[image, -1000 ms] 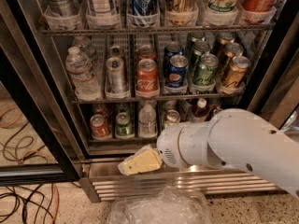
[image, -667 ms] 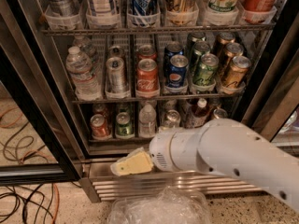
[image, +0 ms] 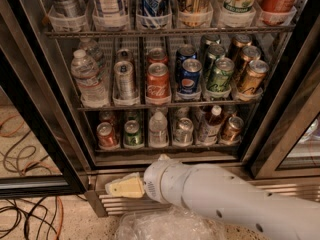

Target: Pick water bottle from bottom shelf of fridge

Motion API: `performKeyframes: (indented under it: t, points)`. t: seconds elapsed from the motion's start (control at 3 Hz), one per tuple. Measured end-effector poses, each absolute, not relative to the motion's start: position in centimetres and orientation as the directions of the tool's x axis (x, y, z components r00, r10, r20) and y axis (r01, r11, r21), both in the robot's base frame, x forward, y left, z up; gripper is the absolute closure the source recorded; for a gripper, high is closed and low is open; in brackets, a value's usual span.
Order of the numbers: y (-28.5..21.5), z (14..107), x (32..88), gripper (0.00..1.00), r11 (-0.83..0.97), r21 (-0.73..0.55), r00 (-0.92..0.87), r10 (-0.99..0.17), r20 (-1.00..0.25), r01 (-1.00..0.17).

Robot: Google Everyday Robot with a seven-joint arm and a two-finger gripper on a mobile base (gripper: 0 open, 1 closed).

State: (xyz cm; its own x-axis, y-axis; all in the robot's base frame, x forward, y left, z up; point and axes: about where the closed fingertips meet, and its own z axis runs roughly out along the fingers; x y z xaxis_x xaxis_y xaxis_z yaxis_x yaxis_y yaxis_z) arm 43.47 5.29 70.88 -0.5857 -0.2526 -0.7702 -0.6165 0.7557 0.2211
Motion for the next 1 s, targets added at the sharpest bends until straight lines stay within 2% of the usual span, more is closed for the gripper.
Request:
performKeyframes:
  t: [0.33, 0.67, 1.0]
  points:
    - [4.1, 68.5, 42.9, 0.0, 0.834, 0.197, -0.622, -0.206, -0.755, -0.516]
    - [3.4, 68.5, 45.9, 0.0, 0.884, 0.141, -0.577, -0.163, -0.8, -0.445]
    - [3.4, 68.5, 45.9, 0.0, 0.884, 0.141, -0.577, -0.163, -0.8, -0.445]
